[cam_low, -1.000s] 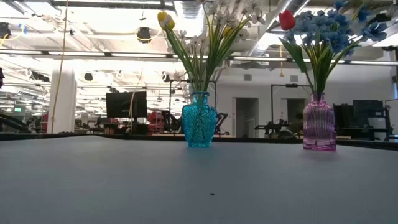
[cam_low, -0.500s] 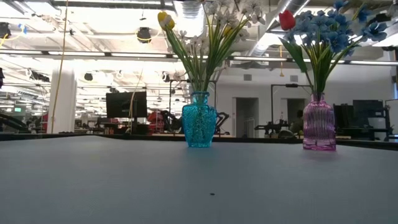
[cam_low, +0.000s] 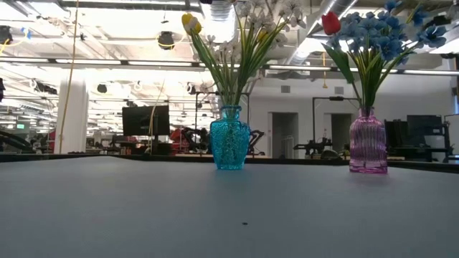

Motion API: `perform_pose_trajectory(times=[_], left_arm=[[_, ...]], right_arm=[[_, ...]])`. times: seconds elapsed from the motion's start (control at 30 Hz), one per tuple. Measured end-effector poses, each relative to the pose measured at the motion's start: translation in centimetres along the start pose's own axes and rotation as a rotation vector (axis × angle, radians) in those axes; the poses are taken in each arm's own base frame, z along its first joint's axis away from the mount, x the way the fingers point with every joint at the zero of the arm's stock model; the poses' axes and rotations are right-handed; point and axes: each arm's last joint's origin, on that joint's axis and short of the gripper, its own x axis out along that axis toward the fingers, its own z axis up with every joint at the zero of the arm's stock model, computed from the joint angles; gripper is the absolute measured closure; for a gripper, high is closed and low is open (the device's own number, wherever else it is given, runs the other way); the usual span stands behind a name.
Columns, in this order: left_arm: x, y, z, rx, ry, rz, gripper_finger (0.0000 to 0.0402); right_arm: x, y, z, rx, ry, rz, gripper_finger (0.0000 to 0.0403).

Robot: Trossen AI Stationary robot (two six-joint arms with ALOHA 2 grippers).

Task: Sort flowers into vase by color
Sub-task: Put the red flower into the violet vase

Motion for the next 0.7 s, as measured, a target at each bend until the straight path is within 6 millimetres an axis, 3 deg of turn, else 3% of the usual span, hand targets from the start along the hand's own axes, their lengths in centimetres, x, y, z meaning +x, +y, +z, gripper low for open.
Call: perform_pose_trajectory(times=[0.27, 0.6, 0.7], left_arm=[[-0.01, 0.18, -0.04, -0.004, 0.006, 0.019, 0.0401], [-0.01, 0.1, -0.04, 0.008, 0.012, 0.009, 0.0401], [-0.01, 0.04, -0.08, 0.039, 0.022, 0.001, 0.0396]], right_arm=[[-0.26, -0.05, 0.5, 0.004, 0.038, -0.019, 0.0276], [-0.36, 0.2, 0.72, 0.0, 0.035, 0.003, 0.037], [-0.46, 0.23, 1.02, 0.032, 0.025, 0.002, 0.0378]])
